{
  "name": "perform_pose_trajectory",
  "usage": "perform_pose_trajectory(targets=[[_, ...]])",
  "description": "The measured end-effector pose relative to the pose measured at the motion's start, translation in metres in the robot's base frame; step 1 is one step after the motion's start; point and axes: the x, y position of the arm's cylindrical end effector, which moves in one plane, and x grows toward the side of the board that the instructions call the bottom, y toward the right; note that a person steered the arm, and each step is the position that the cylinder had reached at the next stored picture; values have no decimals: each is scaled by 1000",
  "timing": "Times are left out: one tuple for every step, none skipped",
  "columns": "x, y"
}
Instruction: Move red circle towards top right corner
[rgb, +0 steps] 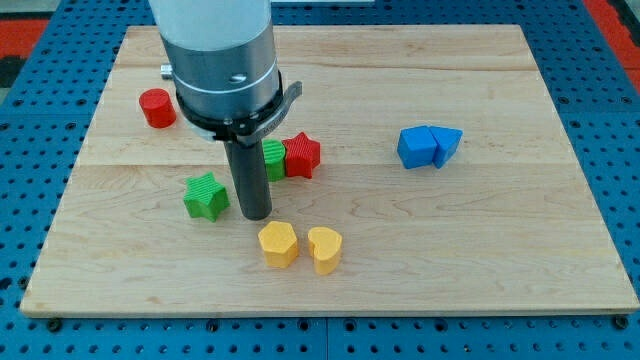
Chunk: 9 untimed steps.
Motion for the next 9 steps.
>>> perform_pose_trajectory(targets=[[-7, 0], [-7, 0], [-20, -16], [-57, -81], [-92, -116], [-132, -139], [-169, -120], [-178, -155], [-223, -92]])
